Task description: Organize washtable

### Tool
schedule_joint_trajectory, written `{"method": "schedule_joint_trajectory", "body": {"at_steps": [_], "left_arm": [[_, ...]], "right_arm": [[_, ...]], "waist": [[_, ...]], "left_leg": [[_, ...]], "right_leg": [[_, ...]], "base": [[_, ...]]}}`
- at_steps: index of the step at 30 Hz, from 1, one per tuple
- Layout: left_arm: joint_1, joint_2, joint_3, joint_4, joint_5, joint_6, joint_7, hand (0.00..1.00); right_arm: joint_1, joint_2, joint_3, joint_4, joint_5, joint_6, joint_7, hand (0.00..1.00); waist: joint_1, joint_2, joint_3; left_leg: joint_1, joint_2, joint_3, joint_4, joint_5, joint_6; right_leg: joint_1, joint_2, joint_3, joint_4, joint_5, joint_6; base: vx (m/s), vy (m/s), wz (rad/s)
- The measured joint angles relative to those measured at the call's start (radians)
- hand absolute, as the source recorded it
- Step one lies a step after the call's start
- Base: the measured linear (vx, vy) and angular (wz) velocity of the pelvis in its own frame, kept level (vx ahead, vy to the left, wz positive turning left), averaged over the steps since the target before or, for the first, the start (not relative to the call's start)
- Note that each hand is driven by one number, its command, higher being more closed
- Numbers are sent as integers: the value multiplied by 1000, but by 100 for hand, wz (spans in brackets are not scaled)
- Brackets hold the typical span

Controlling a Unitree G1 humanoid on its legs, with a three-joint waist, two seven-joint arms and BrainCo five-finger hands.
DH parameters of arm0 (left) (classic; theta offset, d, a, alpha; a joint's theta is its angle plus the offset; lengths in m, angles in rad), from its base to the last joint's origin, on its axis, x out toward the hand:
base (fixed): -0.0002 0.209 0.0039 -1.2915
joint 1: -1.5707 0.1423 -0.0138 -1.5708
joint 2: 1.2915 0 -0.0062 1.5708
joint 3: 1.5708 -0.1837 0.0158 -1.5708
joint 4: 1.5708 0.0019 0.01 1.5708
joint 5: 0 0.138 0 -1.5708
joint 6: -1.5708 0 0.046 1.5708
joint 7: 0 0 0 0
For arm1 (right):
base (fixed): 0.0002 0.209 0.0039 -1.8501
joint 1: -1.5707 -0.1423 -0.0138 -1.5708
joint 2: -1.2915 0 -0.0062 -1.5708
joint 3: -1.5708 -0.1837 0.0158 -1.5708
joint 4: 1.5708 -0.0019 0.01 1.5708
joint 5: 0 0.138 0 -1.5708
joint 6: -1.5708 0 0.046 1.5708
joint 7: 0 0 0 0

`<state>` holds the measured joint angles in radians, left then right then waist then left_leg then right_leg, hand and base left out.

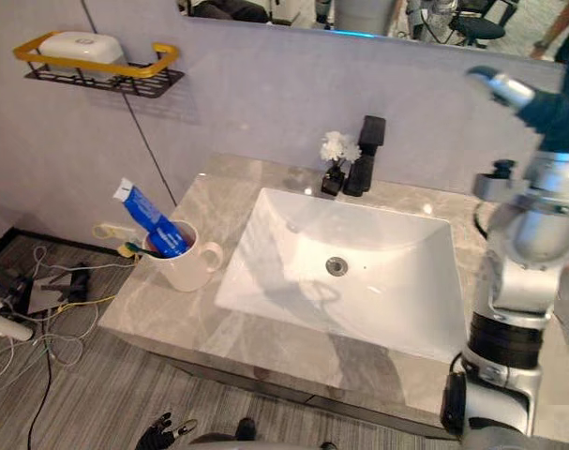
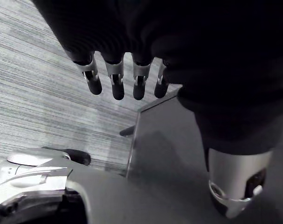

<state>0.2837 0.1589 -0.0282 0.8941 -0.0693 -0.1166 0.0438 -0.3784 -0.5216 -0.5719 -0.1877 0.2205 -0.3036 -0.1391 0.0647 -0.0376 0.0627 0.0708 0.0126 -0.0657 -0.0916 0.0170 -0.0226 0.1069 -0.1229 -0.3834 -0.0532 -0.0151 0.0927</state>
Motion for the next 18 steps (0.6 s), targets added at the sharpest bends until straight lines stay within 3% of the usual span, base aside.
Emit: {"method": "schedule_joint_trajectory", "body": {"at_steps": [6, 13, 16, 18], "left_arm": [[0, -10, 20, 0, 0, 2, -1, 0], [0, -38, 69, -1, -1, 6, -1, 0], [-1, -55, 85, -3, -4, 5, 0, 0], [-2, -74, 125, -3, -12, 6, 2, 0]], "right_arm": [[190, 22, -192, 101, 18, 21, -63, 0], [358, 146, -343, 249, -17, 101, -137, 0], [428, 209, -345, 253, -31, 134, -151, 0], [496, 302, -362, 253, -32, 152, -166, 0]], "waist": [[-37, 5, -20], [-81, 9, -37], [-80, 22, -46], [-80, 24, -47]], "left_leg": [[1, 3, 24, 0, -7, -2], [6, 4, 46, 0, -12, -5], [6, 4, 67, 3, -18, -2], [7, 6, 70, 2, -22, -4]], "right_leg": [[-13, 2, 21, 0, 1, 1], [-23, 3, 41, -5, 7, 7], [-24, 4, 56, -21, 17, 5], [-24, 5, 55, -20, 12, 10]], "base": [[-3, 4, -14], [-21, 1, -10], [-37, 13, -15], [-16, 0, -4]]}}
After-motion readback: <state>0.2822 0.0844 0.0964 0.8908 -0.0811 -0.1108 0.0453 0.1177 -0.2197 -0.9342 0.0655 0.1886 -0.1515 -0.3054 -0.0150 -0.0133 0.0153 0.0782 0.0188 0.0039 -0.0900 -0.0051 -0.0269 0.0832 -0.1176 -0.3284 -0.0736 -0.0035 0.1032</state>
